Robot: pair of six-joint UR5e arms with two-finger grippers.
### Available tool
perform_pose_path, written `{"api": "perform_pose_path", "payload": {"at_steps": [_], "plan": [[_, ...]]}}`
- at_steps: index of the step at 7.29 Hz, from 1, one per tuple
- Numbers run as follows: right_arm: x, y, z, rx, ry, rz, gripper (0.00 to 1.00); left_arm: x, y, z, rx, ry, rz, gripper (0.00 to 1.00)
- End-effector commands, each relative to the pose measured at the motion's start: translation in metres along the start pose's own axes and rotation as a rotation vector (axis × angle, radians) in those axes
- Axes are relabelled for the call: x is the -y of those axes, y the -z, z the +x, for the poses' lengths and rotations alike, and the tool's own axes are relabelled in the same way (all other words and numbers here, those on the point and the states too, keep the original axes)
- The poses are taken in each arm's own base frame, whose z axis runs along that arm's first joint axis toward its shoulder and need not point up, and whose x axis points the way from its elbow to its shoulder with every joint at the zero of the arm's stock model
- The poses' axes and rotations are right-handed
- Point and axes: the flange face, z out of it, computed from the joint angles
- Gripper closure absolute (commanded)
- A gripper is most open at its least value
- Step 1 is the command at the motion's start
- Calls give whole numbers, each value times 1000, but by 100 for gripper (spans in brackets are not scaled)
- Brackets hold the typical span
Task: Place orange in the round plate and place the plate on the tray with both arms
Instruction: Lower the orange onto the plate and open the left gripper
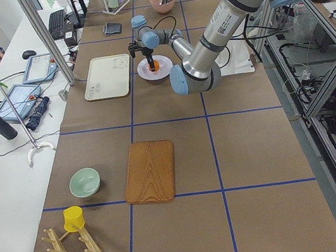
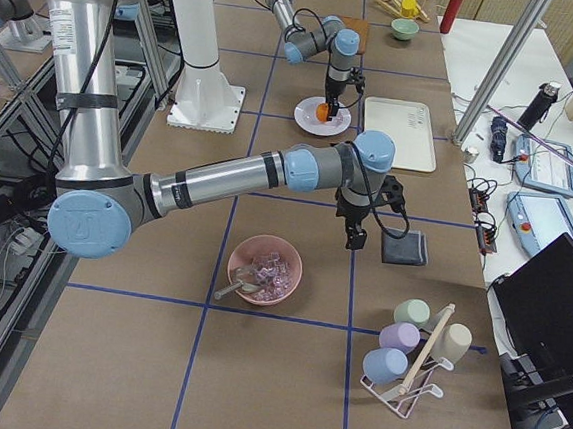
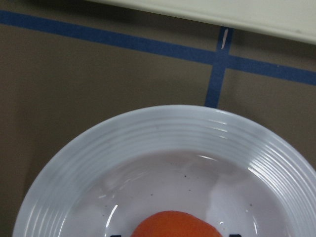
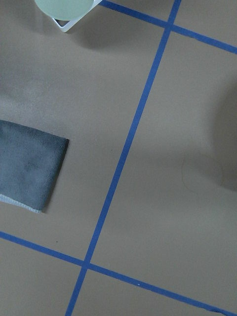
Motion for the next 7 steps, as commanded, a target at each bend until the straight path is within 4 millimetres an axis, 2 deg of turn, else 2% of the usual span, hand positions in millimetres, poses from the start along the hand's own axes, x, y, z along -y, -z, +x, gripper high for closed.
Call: {"api": "perform_pose_path", "payload": {"at_steps": [1,2,3,4,5,6,7], "plan": [[0,-1,0,-1,1,-2,0,-6,-3,3,4,-8,10,27],[1,-1,-1,-2,3,-2,0,-5,-1,3,1,-8,14,3],[5,0,-6,-1,-10,2,0,2,13,2,-14,-3,26,3],[18,-1,-22,0,-41,5,0,9,30,-3,-33,5,36,3],[24,-2,-29,-1,-45,5,0,14,29,-14,-35,10,40,3],[28,-6,-39,6,-49,-1,0,19,41,-28,-49,13,51,3],[52,-10,-74,8,-86,2,0,31,53,-65,-72,27,30,3]]}}
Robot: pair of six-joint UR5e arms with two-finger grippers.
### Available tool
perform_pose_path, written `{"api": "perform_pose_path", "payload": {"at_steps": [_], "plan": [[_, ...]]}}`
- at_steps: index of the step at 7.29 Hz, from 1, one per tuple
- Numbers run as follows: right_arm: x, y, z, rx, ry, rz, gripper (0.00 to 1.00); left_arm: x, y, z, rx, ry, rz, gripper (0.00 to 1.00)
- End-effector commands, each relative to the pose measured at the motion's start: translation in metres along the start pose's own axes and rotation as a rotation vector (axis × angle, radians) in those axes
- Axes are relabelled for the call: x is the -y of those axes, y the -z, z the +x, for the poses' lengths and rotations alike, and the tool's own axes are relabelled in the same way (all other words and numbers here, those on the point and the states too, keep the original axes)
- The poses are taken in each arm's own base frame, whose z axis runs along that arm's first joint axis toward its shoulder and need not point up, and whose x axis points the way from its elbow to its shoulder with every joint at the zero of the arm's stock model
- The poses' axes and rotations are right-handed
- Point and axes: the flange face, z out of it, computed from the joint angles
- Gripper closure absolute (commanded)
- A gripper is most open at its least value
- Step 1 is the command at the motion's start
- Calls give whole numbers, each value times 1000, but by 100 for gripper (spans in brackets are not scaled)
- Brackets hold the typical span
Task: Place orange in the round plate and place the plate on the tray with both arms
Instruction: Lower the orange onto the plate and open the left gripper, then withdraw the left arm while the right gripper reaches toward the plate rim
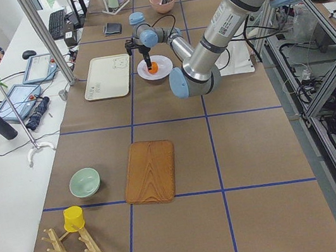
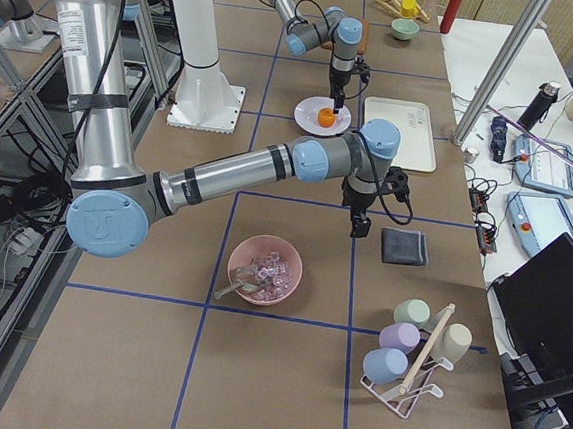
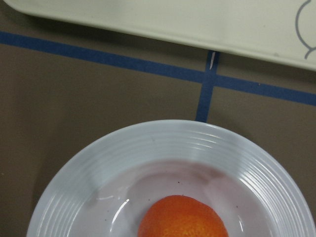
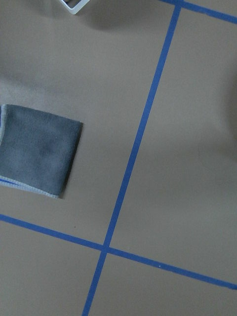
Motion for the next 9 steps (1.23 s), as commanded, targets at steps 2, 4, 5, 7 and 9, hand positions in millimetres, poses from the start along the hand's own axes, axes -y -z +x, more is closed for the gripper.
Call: {"api": "perform_pose_path", "payload": {"at_steps": [2,4,5,7,9], "plan": [[53,-23,-118,9,-106,9,0,41,52,-125,-60,-46,-1,3],[51,-63,-196,110,-196,49,0,77,74,-196,-52,-117,24,3],[43,-86,-234,166,-238,84,0,100,89,-236,-63,-116,11,3],[19,-108,-298,318,-335,102,0,133,101,-302,-38,-159,28,3],[-13,-160,-357,416,-380,171,0,150,112,-341,-17,-194,52,3]]}}
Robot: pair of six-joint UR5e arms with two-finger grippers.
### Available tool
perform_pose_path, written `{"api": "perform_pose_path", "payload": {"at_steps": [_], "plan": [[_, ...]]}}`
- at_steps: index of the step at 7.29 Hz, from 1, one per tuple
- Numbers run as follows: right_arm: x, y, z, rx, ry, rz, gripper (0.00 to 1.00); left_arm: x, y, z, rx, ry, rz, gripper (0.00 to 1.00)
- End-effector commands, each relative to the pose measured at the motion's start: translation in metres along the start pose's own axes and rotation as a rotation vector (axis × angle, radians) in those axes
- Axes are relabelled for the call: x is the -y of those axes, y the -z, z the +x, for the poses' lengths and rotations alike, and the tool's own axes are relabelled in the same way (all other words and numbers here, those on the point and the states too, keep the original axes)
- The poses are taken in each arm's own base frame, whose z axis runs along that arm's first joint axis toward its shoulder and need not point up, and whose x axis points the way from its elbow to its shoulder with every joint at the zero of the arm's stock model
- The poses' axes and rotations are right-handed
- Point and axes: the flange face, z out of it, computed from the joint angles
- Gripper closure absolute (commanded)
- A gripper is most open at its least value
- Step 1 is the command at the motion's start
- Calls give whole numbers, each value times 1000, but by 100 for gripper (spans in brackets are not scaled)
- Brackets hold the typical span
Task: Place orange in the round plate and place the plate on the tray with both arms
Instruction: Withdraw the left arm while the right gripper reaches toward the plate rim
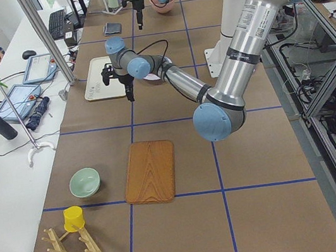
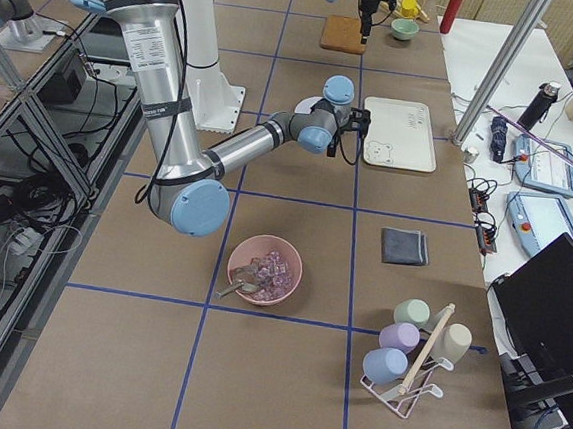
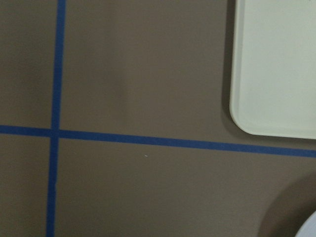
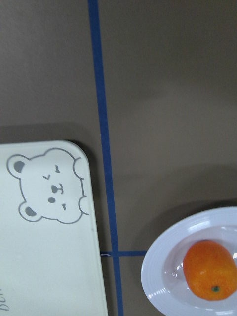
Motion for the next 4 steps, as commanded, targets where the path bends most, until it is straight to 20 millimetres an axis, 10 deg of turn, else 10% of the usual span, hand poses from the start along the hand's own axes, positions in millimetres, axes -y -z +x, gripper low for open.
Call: {"api": "perform_pose_path", "payload": {"at_steps": [1,4], "plan": [[-49,-38,-25,171,-74,51,0,9,10,-31,16,-13,16,3],[-65,-84,12,409,-165,134,0,10,10,-31,15,-14,17,3]]}}
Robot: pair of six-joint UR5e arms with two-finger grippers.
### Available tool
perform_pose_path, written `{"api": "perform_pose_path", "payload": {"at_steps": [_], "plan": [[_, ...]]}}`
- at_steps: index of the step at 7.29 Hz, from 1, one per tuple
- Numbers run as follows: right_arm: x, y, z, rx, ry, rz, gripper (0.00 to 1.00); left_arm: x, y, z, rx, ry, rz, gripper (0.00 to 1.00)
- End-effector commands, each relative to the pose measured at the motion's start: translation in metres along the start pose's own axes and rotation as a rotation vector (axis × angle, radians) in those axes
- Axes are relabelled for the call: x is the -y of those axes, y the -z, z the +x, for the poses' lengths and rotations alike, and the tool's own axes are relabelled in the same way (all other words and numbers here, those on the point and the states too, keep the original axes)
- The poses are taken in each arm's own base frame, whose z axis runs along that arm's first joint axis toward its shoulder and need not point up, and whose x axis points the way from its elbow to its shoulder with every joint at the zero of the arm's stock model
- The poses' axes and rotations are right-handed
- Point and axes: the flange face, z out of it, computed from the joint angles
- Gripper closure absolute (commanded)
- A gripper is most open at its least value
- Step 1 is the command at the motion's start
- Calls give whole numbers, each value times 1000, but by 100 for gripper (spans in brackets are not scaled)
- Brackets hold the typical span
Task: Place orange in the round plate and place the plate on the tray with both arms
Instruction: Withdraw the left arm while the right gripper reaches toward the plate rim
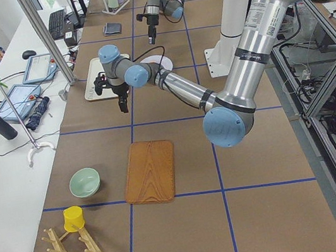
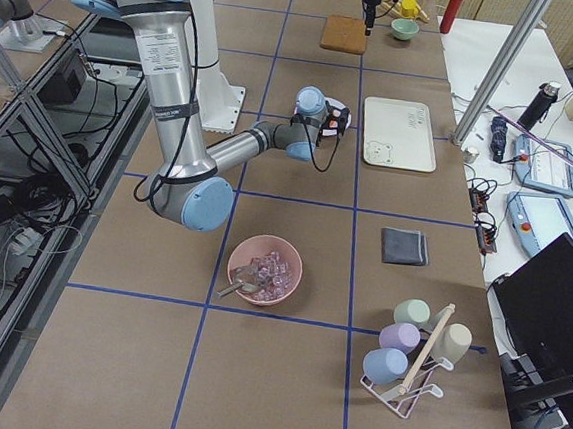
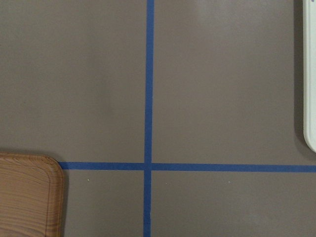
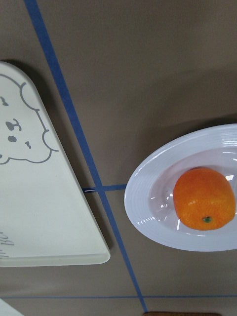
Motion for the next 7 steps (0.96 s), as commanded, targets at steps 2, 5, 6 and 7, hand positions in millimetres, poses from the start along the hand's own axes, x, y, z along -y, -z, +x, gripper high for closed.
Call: {"api": "perform_pose_path", "payload": {"at_steps": [2,5,6,7], "plan": [[-23,-27,16,154,-88,74,0,0,2,0,-1,0,2,3],[-37,-44,14,149,-104,65,0,0,3,-1,-1,2,4,3],[-38,-46,17,143,-105,63,1,2,5,-2,-2,4,8,3],[-39,-47,16,144,-106,63,1,3,7,-4,-1,7,12,3]]}}
